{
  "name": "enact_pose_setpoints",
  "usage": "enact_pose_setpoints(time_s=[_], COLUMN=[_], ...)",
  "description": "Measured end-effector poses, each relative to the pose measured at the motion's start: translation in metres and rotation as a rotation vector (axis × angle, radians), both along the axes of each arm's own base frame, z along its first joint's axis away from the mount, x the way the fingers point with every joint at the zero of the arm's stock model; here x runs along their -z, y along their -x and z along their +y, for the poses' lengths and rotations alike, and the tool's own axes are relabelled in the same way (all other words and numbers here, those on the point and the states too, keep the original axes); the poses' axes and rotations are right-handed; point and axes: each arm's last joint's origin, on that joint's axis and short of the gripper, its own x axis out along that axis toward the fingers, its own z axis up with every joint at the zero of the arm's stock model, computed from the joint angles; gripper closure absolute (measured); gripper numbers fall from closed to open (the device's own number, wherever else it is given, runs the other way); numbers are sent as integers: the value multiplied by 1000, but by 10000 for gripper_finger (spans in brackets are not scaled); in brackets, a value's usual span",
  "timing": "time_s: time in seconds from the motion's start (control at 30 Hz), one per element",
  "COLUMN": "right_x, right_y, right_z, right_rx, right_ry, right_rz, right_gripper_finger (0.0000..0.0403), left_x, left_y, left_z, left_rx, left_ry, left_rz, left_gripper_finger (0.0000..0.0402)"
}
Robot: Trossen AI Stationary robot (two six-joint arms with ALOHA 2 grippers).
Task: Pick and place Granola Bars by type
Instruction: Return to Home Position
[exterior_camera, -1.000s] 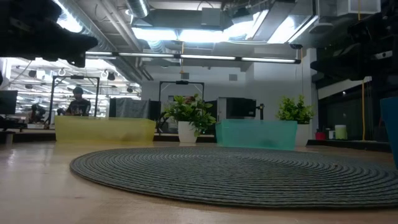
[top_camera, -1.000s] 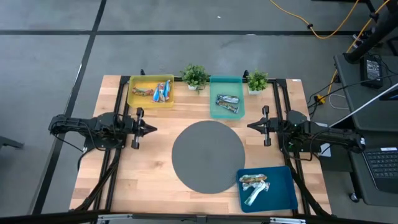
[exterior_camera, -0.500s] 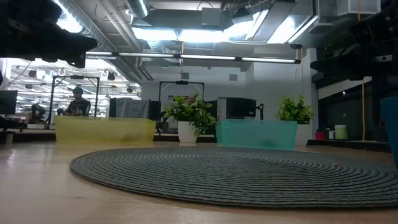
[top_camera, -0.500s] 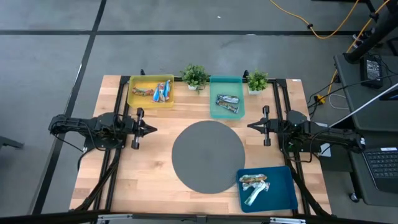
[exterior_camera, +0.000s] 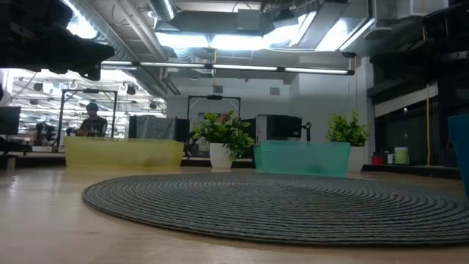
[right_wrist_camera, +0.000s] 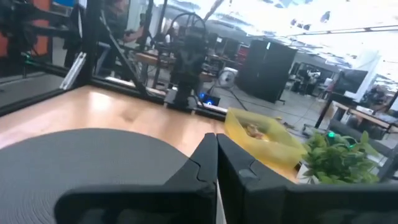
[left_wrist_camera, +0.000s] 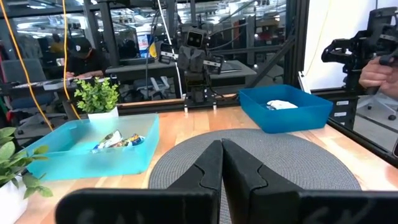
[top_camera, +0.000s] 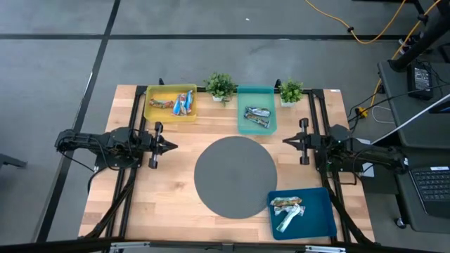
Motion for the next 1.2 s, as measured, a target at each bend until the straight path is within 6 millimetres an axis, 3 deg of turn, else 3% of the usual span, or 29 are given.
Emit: enact_pose_setpoints(time_s=[0.23,0.4,0.87,1.03,1.2], right_x=[3,5,6,6,7], right_y=[-1,-2,-2,-2,-3], right_z=[4,5,6,5,5], right_rx=[-41,41,49,67,71], right_ry=[-9,-16,-21,-155,-126], right_rz=[18,42,48,49,66], right_gripper_finger=[399,399,395,389,387], left_x=[0,0,0,0,0], left_y=[0,0,0,0,0], left_z=[0,0,0,0,0], left_rx=[0,0,1,1,1], left_ry=[0,0,0,0,0], left_rz=[0,0,0,0,0], left_gripper_finger=[398,398,398,399,398])
